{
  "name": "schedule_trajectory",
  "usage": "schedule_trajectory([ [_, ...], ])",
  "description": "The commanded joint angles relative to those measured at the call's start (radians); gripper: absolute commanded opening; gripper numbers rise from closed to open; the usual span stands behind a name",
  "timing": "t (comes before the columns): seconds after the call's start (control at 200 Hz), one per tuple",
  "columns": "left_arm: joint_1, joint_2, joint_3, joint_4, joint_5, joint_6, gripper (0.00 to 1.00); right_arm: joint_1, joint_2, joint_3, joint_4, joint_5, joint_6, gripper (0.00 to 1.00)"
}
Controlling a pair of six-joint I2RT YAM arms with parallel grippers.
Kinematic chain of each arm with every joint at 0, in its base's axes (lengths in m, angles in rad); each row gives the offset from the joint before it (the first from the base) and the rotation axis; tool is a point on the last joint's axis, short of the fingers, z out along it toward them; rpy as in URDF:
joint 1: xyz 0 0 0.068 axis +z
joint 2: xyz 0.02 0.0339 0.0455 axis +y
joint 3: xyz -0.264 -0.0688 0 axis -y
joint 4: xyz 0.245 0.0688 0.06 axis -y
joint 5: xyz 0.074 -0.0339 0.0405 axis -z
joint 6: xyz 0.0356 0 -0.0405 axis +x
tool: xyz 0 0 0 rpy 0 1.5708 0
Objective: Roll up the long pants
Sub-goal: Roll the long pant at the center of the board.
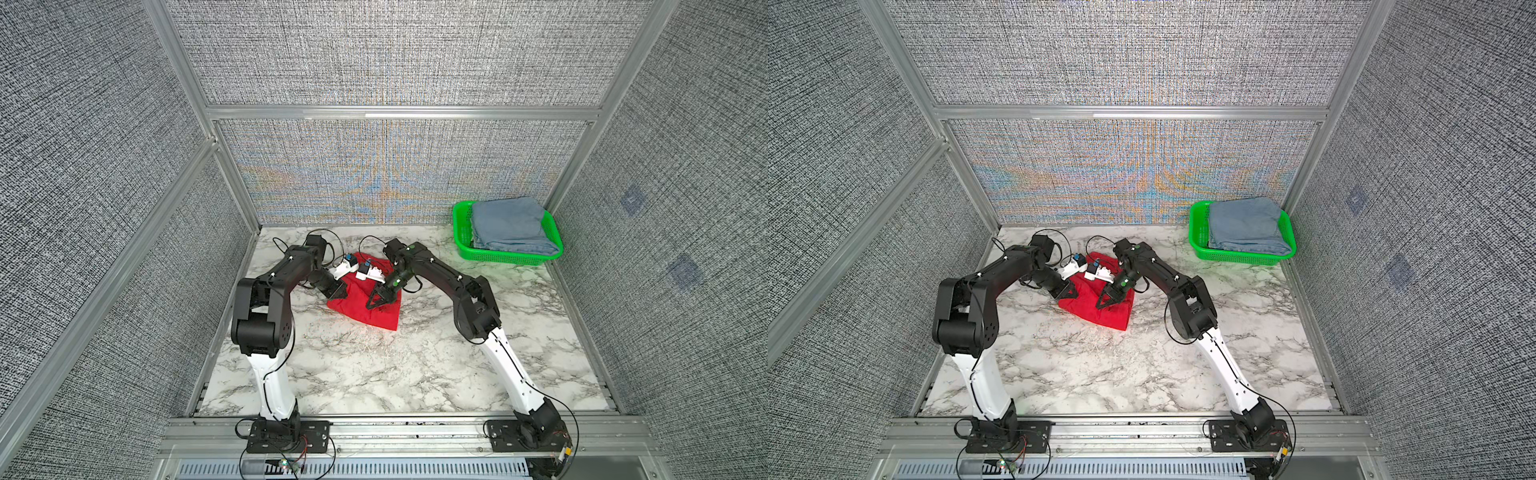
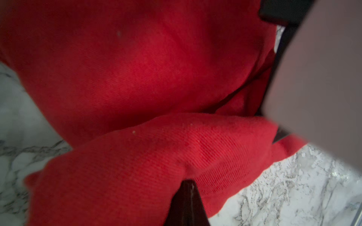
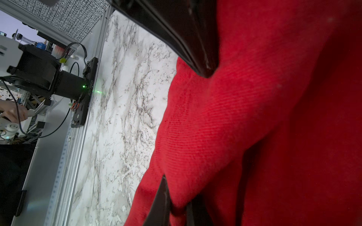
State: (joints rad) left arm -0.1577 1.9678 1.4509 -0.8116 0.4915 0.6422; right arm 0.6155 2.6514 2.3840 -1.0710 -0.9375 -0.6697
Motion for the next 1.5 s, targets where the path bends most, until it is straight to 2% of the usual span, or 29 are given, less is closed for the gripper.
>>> schedule_trajectory([
  [0.0, -0.005, -0.038, 0.010, -0.008, 0.101, -0.003, 0.02, 0.000, 0.000, 0.002, -0.024, -0.076, -0.064, 0.00],
  [0.255, -0.031, -0.169, -0.051, -0.011, 0.166, -0.001, 0.02, -0.011, 0.003, 0.004, -0.022, -0.095, -0.054, 0.00],
  [0.465, -0.032, -0.066, -0.031, -0.013, 0.111, -0.001, 0.02, -0.017, -0.001, 0.001, -0.028, -0.113, -0.045, 0.00],
  [0.6, -0.031, -0.012, -0.021, 0.052, 0.063, -0.040, 0.02, -0.025, -0.011, -0.011, -0.034, -0.127, -0.045, 0.00],
  [0.771, -0.033, 0.090, 0.060, 0.057, 0.043, -0.082, 0.03, -0.031, -0.015, -0.023, -0.036, -0.129, -0.034, 0.00],
  [0.811, -0.033, 0.103, 0.067, 0.062, 0.030, -0.094, 0.02, -0.032, -0.018, -0.030, -0.027, -0.125, -0.021, 0.05],
  [0.866, -0.035, 0.117, 0.077, 0.065, 0.012, -0.115, 0.02, -0.038, -0.028, -0.048, -0.009, -0.118, -0.002, 0.19],
  [0.936, -0.035, 0.127, 0.080, 0.067, -0.010, -0.131, 0.02, -0.049, -0.056, -0.088, 0.030, -0.110, 0.022, 0.32],
  [0.946, -0.035, 0.129, 0.081, 0.068, -0.016, -0.134, 0.02, -0.052, -0.064, -0.102, 0.044, -0.107, 0.033, 0.40],
  [0.986, -0.036, 0.135, 0.084, 0.064, -0.036, -0.146, 0.02, -0.060, -0.091, -0.136, 0.093, -0.093, 0.063, 0.56],
  [1.026, -0.037, 0.141, 0.086, 0.055, -0.051, -0.147, 0.02, -0.066, -0.120, -0.176, 0.138, -0.075, 0.087, 0.68],
  [1.076, -0.038, 0.147, 0.086, 0.046, -0.066, -0.149, 0.02, -0.072, -0.160, -0.226, 0.195, -0.044, 0.109, 0.77],
  [1.261, -0.040, 0.151, 0.079, 0.030, -0.084, -0.152, 0.02, -0.073, -0.319, -0.428, 0.449, 0.073, 0.185, 0.81],
  [1.496, -0.048, 0.206, 0.165, -0.048, -0.125, -0.164, 0.02, -0.007, -0.500, -0.563, 0.609, 0.418, 0.125, 0.80],
])
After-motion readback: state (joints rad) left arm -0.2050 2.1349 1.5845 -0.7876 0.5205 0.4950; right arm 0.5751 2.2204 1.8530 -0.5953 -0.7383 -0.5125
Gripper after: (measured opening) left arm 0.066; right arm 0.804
